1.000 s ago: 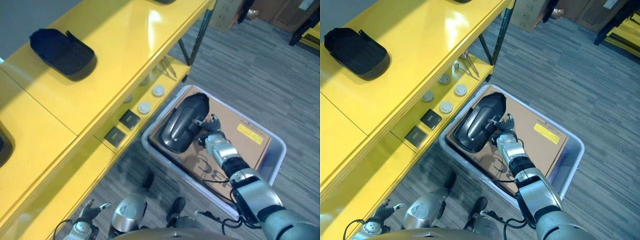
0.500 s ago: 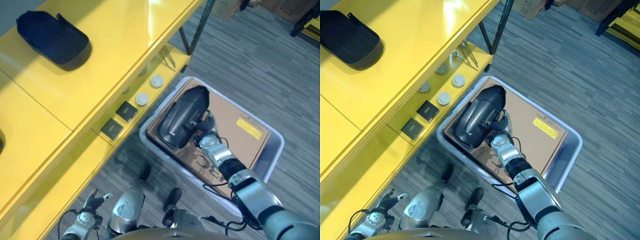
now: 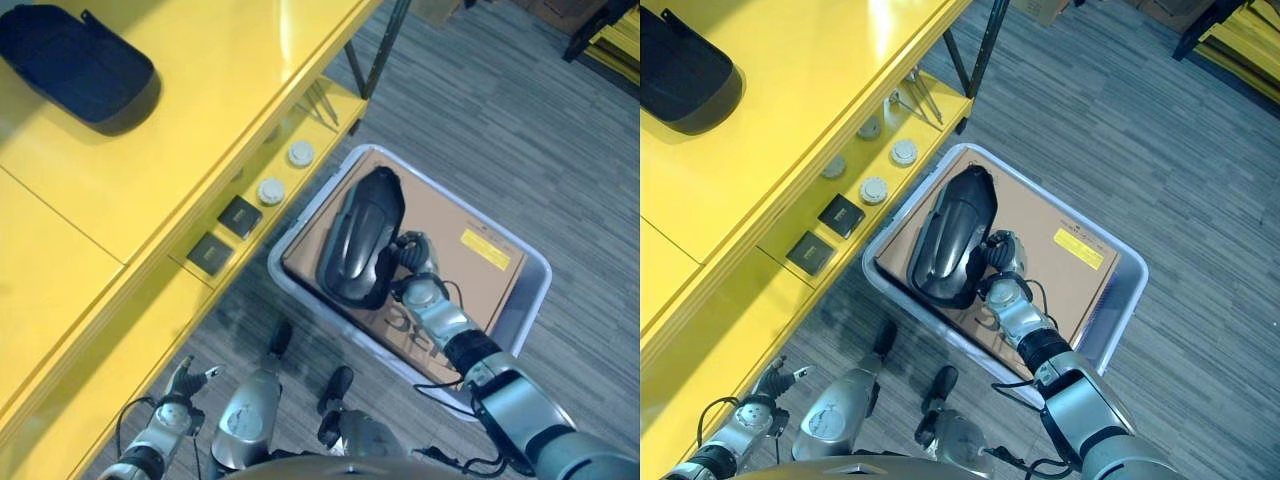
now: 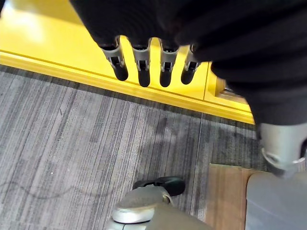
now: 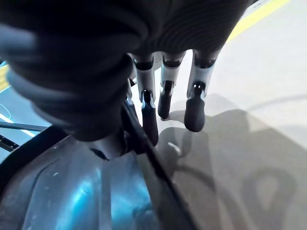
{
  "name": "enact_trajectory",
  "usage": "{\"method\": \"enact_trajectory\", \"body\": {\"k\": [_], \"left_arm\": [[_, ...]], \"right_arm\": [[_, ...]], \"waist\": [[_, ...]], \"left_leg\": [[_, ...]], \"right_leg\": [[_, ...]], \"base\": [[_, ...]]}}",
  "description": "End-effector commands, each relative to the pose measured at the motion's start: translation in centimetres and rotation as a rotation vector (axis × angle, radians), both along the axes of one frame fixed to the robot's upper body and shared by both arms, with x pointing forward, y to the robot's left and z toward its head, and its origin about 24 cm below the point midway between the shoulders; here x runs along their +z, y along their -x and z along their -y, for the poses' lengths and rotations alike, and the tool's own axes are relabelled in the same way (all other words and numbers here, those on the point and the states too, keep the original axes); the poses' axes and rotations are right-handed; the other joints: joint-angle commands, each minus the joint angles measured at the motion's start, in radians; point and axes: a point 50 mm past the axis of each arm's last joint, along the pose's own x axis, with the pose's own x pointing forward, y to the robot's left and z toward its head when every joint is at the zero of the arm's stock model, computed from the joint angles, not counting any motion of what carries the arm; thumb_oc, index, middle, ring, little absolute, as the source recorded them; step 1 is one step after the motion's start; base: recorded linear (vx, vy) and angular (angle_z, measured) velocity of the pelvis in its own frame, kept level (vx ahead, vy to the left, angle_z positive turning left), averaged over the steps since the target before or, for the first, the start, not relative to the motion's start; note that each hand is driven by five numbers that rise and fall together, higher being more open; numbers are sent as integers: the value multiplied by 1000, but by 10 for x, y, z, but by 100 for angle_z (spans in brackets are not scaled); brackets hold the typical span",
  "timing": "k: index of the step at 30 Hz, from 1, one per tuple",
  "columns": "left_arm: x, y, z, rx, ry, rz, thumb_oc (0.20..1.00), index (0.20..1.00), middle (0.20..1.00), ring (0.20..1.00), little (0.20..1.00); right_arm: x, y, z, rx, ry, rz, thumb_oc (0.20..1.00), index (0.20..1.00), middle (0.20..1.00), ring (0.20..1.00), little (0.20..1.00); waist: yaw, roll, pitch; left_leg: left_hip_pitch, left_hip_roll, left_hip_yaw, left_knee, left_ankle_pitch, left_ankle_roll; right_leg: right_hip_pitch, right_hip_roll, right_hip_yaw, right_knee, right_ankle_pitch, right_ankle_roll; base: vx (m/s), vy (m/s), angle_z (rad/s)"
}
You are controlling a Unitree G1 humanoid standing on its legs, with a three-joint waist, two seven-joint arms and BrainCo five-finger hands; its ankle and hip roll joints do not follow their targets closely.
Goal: Move parts from the plastic box to the shelf.
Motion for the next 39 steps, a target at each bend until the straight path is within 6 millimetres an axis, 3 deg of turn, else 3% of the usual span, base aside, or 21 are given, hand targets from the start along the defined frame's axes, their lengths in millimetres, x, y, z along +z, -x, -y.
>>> {"method": "enact_trajectory", "body": {"k": [1,5,6,7,10,14,17,18,19,23,25,27,29,32,39], "left_arm": [[1,2,-4,-31,-47,-4,1000,1000,1000,1000,1000],[4,-2,-1,-51,-34,31,1000,1000,1000,1000,1000],[10,-7,1,-34,13,79,1000,1000,1000,1000,1000],[11,-8,1,-34,18,93,1000,1000,1000,1000,1000],[28,-22,6,-20,123,206,1000,1000,1000,1000,1000],[71,-51,16,-50,368,412,1000,1000,1000,1000,1000],[103,-70,26,-124,464,511,1000,1000,1000,1000,1000],[116,-78,32,-161,509,552,1000,1000,1000,1000,1000],[116,-78,32,-161,509,552,1000,1000,1000,1000,1000],[152,-104,67,-271,659,623,1000,1000,1000,1000,1000],[162,-116,89,-265,804,599,1000,1000,1000,1000,1000],[163,-121,99,-256,871,570,1000,1000,1000,1000,1000],[167,-134,124,-257,914,482,1000,1000,1000,1000,1000],[159,-141,144,-228,914,333,1000,1000,1000,1000,1000],[132,-138,162,-198,847,110,1000,1000,1000,1000,1000]], "right_arm": [[-71,56,2,-72,-131,-263,200,200,200,200,200],[-62,56,22,-164,-178,-158,200,200,200,200,200],[-41,48,40,-219,-211,-47,200,200,200,200,200],[-38,47,42,-224,-213,-32,200,200,200,200,200],[-3,42,67,-270,-214,118,200,200,200,200,200],[39,43,101,-315,-187,282,200,200,200,200,200],[52,42,106,-317,-176,313,200,200,200,200,200],[57,39,104,-307,-169,317,200,200,200,200,200],[57,39,104,-307,-169,317,200,200,200,200,200],[55,31,85,-228,-146,262,200,200,200,200,200],[51,24,71,-145,-127,213,200,200,200,200,200],[51,20,64,-108,-116,198,200,200,200,200,200],[52,8,41,14,-81,151,200,200,200,200,200],[52,-1,20,92,-74,119,200,200,200,200,200],[53,-9,-4,196,-75,81,200,200,200,200,200]], "waist": [[3,21,-26],[-10,25,-42],[-20,24,-58],[-22,23,-62],[-38,27,-96],[-49,47,-152],[-55,57,-182],[-60,60,-195],[-60,60,-194],[-94,65,-229],[-118,65,-247],[-128,65,-253],[-155,64,-273],[-174,66,-290],[-207,71,-315]], "left_leg": [[-32,46,108,70,-64,4],[-5,56,121,65,-68,2],[17,62,129,62,-72,2],[15,62,129,61,-70,2],[47,66,141,52,-78,5],[98,65,149,36,-88,8],[129,66,152,31,-92,6],[142,68,155,28,-93,5],[144,68,156,28,-93,5],[194,76,172,20,-100,1],[221,79,187,17,-106,0],[229,80,195,17,-107,-1],[245,82,212,16,-111,-1],[258,82,225,12,-113,-2],[269,81,250,11,-121,-1]], "right_leg": [[-84,-64,80,39,96,85],[-68,-60,89,35,97,82],[-53,-57,94,30,98,82],[-54,-58,94,29,100,82],[-37,-57,101,25,96,81],[-2,-59,103,13,92,79],[24,-56,109,6,90,75],[34,-55,112,3,88,72],[35,-55,112,3,88,72],[68,-43,137,-9,86,63],[81,-37,156,-13,86,60],[84,-35,164,-14,86,59],[87,-29,184,-14,87,59],[89,-26,198,-17,87,62],[81,-20,224,-19,87,67]], "base": [[4,-48,-8],[32,-46,-5],[68,-60,-3],[89,-52,-1],[105,-5,-9],[124,13,-12],[133,-3,-20],[84,-8,-9],[93,-17,-3],[95,-32,-7],[123,-36,-26],[86,-15,-29],[111,-19,-29],[80,-6,-26],[42,-6,-10]]}}
